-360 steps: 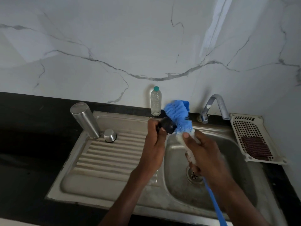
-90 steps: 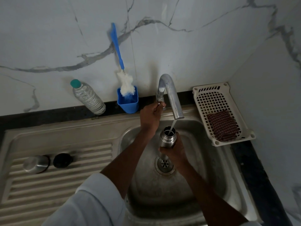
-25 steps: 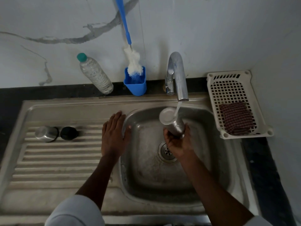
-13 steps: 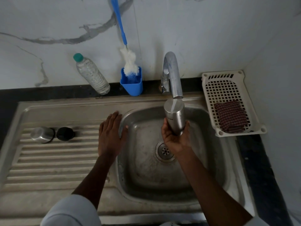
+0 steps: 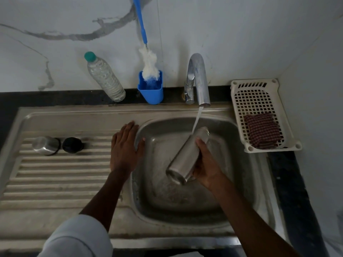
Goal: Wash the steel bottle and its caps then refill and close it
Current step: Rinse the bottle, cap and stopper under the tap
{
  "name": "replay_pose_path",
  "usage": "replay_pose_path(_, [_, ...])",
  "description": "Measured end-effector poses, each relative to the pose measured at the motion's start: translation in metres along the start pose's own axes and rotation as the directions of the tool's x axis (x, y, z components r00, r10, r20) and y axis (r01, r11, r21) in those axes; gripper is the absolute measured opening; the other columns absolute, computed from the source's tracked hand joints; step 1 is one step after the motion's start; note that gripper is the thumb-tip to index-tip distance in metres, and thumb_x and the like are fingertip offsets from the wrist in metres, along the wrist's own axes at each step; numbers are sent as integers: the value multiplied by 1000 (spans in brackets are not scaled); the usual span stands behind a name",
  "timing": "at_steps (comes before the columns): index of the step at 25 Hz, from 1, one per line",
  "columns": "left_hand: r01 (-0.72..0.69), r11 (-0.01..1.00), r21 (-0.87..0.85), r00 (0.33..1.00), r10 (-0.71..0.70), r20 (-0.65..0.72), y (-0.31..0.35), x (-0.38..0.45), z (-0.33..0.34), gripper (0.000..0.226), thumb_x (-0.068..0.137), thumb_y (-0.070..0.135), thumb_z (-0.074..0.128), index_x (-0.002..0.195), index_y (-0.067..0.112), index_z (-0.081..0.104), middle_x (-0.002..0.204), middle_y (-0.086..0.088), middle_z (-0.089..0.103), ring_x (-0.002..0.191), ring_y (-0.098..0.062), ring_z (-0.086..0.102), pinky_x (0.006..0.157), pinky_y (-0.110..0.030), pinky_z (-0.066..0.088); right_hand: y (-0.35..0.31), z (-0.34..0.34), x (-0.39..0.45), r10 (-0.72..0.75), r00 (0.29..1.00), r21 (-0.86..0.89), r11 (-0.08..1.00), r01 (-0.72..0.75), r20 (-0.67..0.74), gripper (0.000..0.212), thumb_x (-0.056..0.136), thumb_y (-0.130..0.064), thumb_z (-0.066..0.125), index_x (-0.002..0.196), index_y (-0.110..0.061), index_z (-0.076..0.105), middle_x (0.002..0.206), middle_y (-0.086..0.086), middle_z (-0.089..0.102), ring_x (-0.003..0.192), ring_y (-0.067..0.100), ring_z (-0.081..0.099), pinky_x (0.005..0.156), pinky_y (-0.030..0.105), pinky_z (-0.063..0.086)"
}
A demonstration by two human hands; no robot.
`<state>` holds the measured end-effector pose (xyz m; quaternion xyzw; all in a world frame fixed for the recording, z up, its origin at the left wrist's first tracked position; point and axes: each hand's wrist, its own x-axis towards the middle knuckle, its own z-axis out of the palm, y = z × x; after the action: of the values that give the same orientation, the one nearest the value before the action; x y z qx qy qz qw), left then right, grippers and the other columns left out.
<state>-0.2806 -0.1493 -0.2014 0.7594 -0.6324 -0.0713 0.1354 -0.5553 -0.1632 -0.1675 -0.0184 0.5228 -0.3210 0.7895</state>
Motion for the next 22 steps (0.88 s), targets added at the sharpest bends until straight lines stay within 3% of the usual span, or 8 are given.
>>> replay_pose_path(3, [-3,1000,7,1000,3,-1,0,0,-1,56,105,47,49,154,18,46,165,-3,40,152,-24,37,122,-49,32,3,1,-9,-69,998,-391,918,66,5,57,81,-60,75,125,-26,63,115,8,76,108,29,72,91,50,60])
replay_pose_path(7, [33,999,7,999,-33,25,5,-1,-3,58,106,49,48,156,20,43,167,-3,37,153,-24,34,124,-49,29,10,1,-12,-185,981,-603,777,183,60,58,79,-52,81,128,-30,62,117,1,75,101,20,75,83,43,62])
replay_pose_path(11, [45,999,10,998,-45,34,5,0,-4,57,106,50,47,156,23,42,168,0,35,155,-21,31,126,-48,26,4,8,2,-359,932,-598,738,314,47,56,78,-27,89,126,-30,60,113,-4,74,101,15,72,81,35,59])
replay_pose_path(14, [52,999,15,998,-53,36,5,1,-4,58,106,51,47,156,23,42,168,0,35,155,-21,30,126,-47,26,-9,6,16,-412,901,-661,640,392,135,60,69,-10,93,119,-24,64,110,-2,75,102,15,72,89,36,58])
replay_pose_path(16, [52,999,9,998,-52,39,6,0,-5,58,106,51,47,156,23,43,168,0,35,155,-21,31,126,-48,27,-17,2,23,-460,876,-721,556,413,148,58,63,-9,95,112,-26,67,106,-3,77,100,15,72,93,42,58])
replay_pose_path(18, [45,999,5,998,-45,32,5,0,-5,58,106,50,48,156,22,44,168,-1,36,155,-22,32,125,-49,27,-28,4,28,-522,842,-767,482,424,137,65,61,-13,95,116,-29,66,110,-7,75,103,13,71,95,40,56])
replay_pose_path(22, [46,999,8,998,-46,36,6,0,-6,58,105,50,49,156,22,43,168,-1,35,155,-22,30,126,-49,26,-48,8,31,-451,834,-863,228,452,317,76,56,-14,94,124,-30,62,113,-11,74,107,9,69,95,37,55])
